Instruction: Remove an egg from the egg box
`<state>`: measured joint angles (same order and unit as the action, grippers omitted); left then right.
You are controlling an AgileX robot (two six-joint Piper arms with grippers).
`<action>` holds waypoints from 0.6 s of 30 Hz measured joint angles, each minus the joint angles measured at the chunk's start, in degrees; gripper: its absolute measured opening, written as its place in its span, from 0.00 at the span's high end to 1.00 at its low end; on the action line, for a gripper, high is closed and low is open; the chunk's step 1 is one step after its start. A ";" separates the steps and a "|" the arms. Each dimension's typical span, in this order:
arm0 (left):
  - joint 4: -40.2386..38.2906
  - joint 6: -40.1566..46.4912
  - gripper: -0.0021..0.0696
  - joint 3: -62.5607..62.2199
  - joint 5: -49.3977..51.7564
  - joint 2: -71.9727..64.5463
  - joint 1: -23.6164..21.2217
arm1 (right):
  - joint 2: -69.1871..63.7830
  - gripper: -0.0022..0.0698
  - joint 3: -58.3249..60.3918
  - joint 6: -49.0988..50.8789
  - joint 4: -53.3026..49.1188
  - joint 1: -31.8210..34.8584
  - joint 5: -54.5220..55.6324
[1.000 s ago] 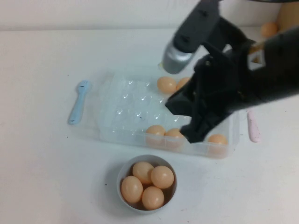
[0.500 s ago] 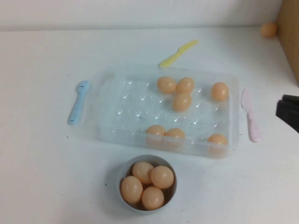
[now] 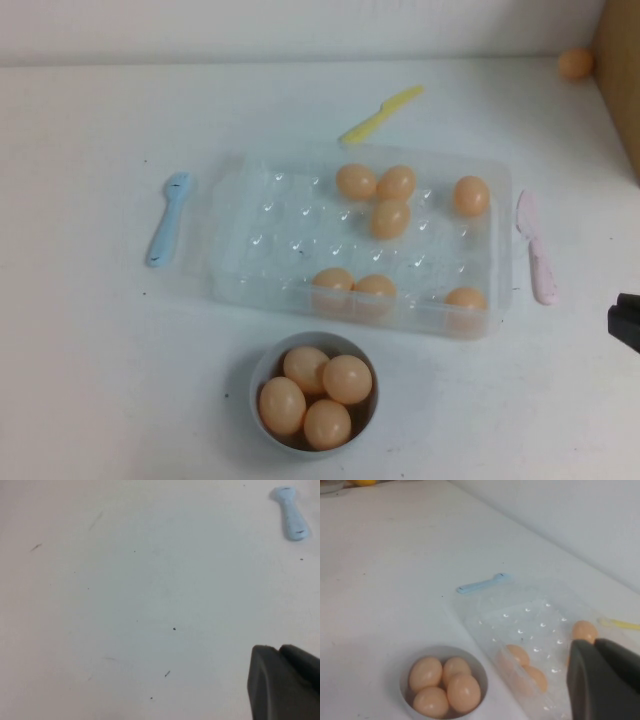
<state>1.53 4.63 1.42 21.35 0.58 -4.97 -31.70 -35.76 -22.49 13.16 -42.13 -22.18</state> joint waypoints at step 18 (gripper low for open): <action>0.00 0.00 0.98 0.00 0.00 0.00 0.00 | 8.02 0.99 23.03 0.00 6.59 13.36 22.92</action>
<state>1.53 4.63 1.42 21.35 0.58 -4.97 -23.68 -12.73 -22.49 19.75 -28.77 0.74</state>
